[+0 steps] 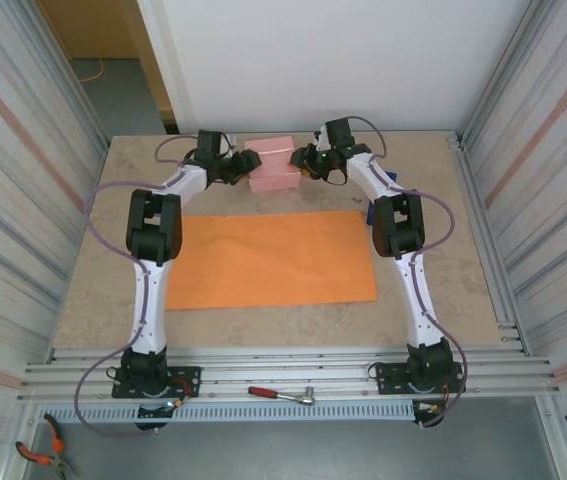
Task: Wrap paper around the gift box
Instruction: Pick up the gift box from the top-center of the table, then place the gift box on the wrapping paper.
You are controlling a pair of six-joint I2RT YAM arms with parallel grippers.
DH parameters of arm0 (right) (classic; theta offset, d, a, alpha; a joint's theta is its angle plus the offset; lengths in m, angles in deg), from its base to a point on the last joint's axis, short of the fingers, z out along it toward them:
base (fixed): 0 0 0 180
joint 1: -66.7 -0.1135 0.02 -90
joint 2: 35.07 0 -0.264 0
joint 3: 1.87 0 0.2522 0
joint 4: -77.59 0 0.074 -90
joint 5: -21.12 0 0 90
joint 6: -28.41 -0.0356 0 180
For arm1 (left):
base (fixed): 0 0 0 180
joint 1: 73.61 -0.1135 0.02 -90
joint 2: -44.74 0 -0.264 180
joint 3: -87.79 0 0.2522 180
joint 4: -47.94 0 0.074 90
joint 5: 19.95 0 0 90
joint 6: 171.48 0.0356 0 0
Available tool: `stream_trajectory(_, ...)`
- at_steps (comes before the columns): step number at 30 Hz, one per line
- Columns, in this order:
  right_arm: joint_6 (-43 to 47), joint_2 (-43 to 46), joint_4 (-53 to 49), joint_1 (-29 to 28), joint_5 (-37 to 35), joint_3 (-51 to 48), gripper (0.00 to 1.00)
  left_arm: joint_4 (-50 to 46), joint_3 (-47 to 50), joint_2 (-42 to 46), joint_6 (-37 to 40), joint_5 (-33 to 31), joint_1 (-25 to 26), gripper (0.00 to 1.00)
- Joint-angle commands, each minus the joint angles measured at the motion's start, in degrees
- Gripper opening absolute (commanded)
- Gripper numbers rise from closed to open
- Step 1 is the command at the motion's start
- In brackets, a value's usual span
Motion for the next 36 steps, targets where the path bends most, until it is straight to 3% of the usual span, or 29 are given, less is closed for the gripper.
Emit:
stream_trajectory(1, -0.7, 4.4, 0.9, -2.1, 3.0, -5.3, 0.38, -0.1, -0.4, 1.6, 2.0, 4.1, 2.1, 0.60)
stream_trajectory(10, -1.6, 19.5, 8.8, -4.0, 1.6, -23.3, 0.38, 4.2, 7.8, 13.0, 2.3, 6.0, 2.9, 0.61)
stream_trajectory(23, -4.9, 41.2, 20.1, -8.9, -3.5, -53.9, 0.37, 11.4, 34.7, 36.6, 0.2, 4.8, 7.0, 0.65)
stream_trajectory(36, -7.8, 55.0, 21.2, -16.9, -11.3, -69.6, 0.36, 8.9, 53.0, 54.0, -1.3, -1.1, 13.8, 0.66)
